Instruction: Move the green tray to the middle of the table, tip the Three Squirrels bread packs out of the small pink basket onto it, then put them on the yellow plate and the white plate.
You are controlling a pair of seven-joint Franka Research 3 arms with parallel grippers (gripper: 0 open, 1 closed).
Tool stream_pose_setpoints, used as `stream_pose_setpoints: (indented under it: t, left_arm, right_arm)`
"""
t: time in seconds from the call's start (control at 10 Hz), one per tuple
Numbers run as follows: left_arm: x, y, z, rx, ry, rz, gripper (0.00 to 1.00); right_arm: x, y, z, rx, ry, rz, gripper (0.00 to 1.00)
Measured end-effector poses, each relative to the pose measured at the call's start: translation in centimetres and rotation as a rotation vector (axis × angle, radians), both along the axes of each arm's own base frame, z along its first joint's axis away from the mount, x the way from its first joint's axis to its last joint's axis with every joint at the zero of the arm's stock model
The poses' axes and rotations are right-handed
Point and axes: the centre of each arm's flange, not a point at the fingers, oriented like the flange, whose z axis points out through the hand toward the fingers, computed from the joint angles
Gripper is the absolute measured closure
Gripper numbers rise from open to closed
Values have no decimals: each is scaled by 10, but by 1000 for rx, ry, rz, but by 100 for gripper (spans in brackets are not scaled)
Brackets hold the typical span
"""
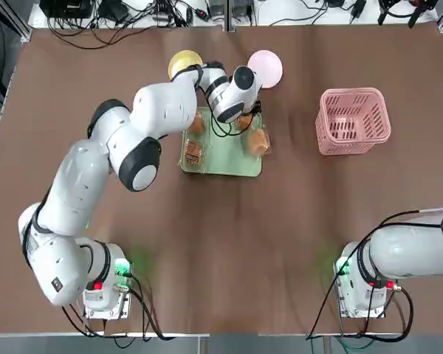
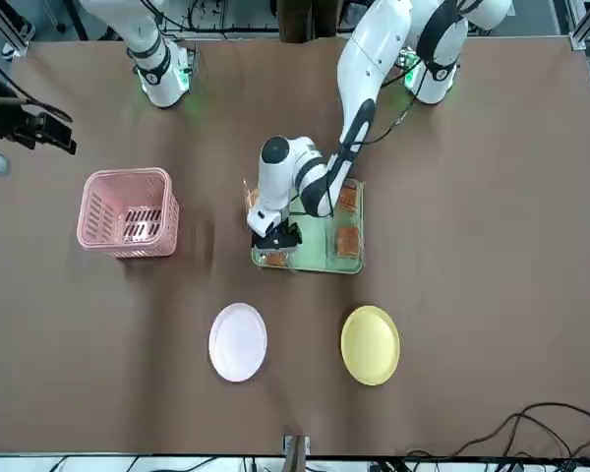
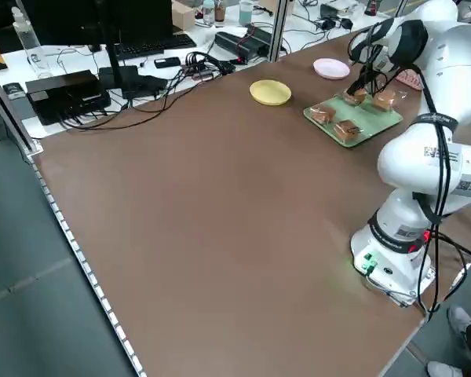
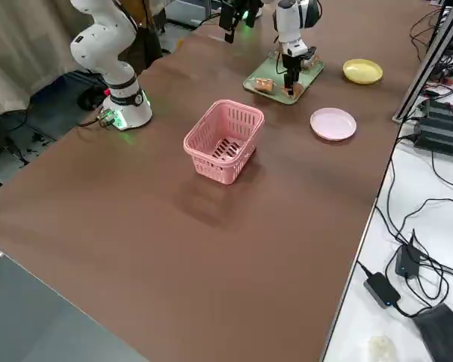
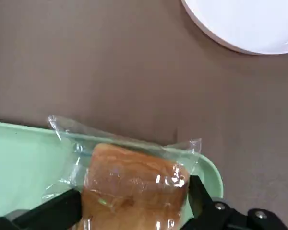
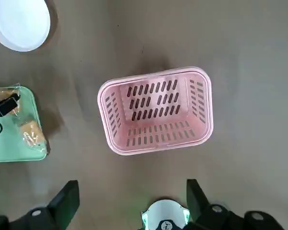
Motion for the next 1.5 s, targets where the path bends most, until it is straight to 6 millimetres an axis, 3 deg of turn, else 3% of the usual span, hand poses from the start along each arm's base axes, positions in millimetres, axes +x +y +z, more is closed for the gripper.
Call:
stream_pose_setpoints:
  t: [0.6, 1.5]
  left_arm:
    - [0, 0, 0, -6, -1, 5, 0]
    - [0, -15, 20, -116, -13, 114, 0]
  right_arm:
    - [0, 0, 0, 0, 1, -1, 1]
    - [0, 0, 0, 0, 0, 0, 1]
